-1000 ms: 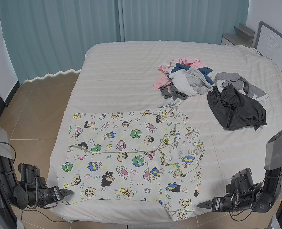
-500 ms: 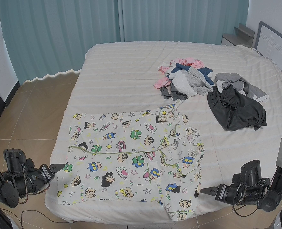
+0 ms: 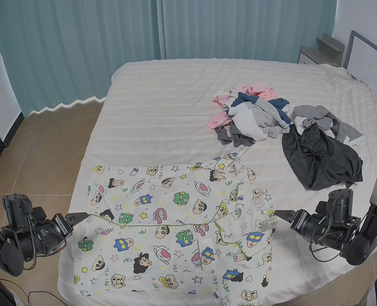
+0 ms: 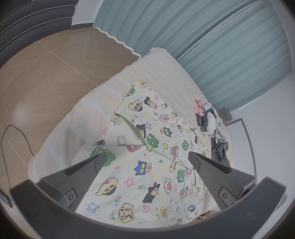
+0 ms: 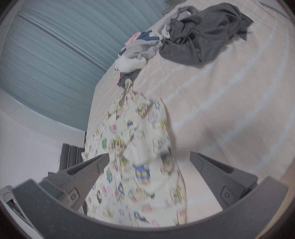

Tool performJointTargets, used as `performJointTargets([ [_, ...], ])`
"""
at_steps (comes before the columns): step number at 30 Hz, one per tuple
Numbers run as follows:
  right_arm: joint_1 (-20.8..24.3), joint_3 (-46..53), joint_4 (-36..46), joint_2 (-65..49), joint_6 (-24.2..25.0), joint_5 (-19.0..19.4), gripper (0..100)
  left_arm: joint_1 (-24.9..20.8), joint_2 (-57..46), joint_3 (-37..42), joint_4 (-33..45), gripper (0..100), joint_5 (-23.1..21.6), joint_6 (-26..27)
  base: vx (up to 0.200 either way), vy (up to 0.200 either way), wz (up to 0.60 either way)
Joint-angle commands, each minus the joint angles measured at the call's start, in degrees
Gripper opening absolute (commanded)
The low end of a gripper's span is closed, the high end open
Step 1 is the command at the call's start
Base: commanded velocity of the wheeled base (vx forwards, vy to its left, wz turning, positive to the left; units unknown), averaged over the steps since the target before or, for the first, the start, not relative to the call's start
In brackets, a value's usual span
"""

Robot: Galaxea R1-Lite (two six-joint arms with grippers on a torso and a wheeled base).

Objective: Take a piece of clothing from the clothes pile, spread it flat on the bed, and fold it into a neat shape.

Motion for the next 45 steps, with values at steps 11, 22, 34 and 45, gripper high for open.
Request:
performJointTargets([
  [11, -2.88, -25.94, 26.35, 8.78, -0.75, -0.14, 100, 0.49, 3.39, -0.18, -0.39, 100, -1.4, -7.54, 0.0, 0.0, 0.0],
  [22, -2.53, -28.57, 26.52, 14.23, -2.06, 0.04, 100, 0.49, 4.1, -0.18, -0.39, 100, -1.4, -7.54, 0.0, 0.0, 0.0],
  [34, -3.5, -29.01, 26.35, 15.1, -2.33, -0.14, 0, 0.49, 4.54, -0.18, -0.39, 100, -1.31, -7.54, 0.0, 0.0, 0.0],
  [45, -7.72, -26.99, 26.52, 13.35, -6.37, -0.14, 0, 0.49, 5.59, -0.35, -0.39, 100, -1.31, -7.45, 0.0, 0.0, 0.0],
])
